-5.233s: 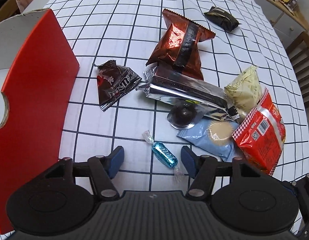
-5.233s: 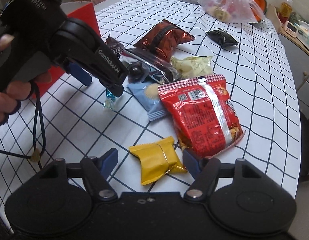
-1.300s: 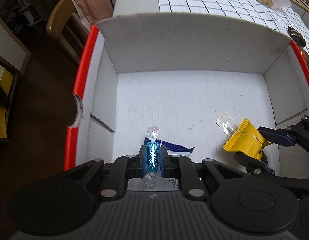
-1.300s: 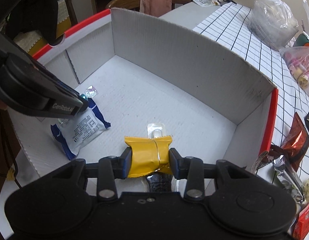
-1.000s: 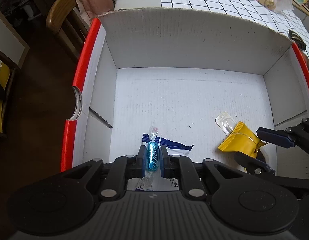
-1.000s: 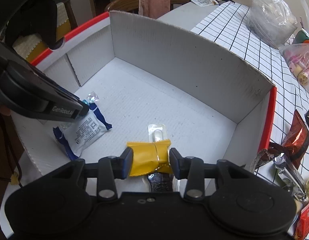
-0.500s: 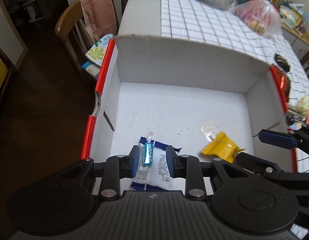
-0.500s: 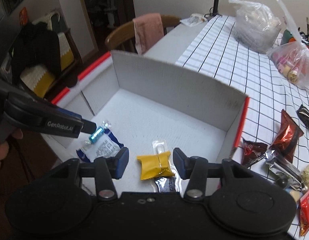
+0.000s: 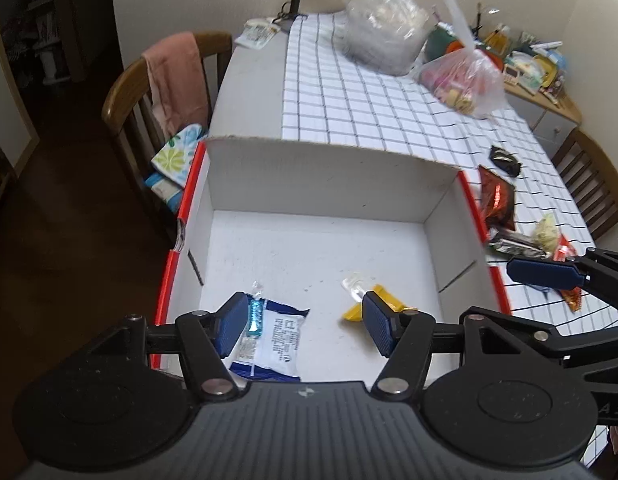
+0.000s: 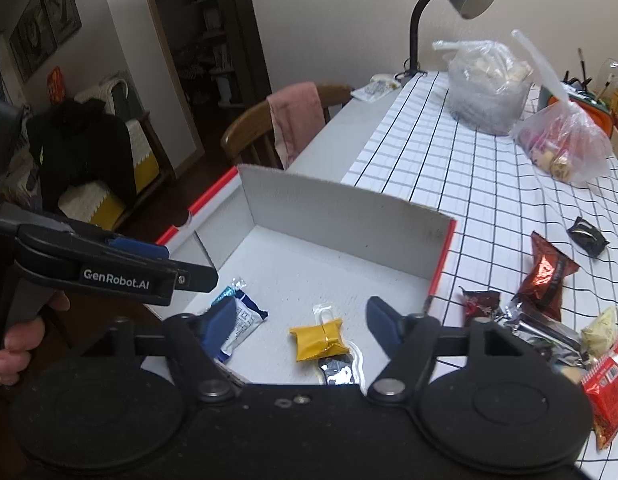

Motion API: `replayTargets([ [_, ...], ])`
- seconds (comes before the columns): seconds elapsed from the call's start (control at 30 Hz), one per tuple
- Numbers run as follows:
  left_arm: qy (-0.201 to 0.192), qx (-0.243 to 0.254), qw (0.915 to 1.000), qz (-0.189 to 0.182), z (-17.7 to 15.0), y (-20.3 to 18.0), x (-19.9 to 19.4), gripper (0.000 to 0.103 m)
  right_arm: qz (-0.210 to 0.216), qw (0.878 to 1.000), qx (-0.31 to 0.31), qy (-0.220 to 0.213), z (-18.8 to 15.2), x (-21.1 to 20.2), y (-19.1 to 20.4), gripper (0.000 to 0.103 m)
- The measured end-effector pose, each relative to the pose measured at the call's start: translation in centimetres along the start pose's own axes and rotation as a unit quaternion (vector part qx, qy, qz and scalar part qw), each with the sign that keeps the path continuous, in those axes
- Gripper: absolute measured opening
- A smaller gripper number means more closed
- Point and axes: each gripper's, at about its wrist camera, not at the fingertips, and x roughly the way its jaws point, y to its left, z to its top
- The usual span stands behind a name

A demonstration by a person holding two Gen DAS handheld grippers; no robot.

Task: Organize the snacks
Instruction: 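Withdraw both grippers from the box toward the remaining snacks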

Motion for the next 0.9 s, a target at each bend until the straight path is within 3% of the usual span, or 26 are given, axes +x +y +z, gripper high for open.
replayTargets([
  [0.17, -0.033, 0.015, 0.9993, -0.004, -0.6, -1.5, -1.9, 0.070, -0.003, 1.000, 0.007, -0.021, -0.7, -2.4, -1.1, 0.087],
  [0.37, -0.059, 0.031, 0.9976, -0.018, -1.1, -4.1, -3.3, 0.074, -0.009, 0.999, 0.013, -0.041, -1.9, -4.8, -2.7, 0.091],
  [0.47, -0.066, 0.037, 0.9968, -0.025, -1.5, -5.7, -3.5, 0.074, -0.013, 0.999, 0.016, -0.051, -2.7, -6.0, -3.8, 0.100],
  [0.9, -0.071, 0.059, 0.9944, -0.052, -1.8, -14.2, -1.7, 0.082, -0.035, 0.998, 0.015, -0.051, -5.8, -10.0, -10.2, 0.103],
])
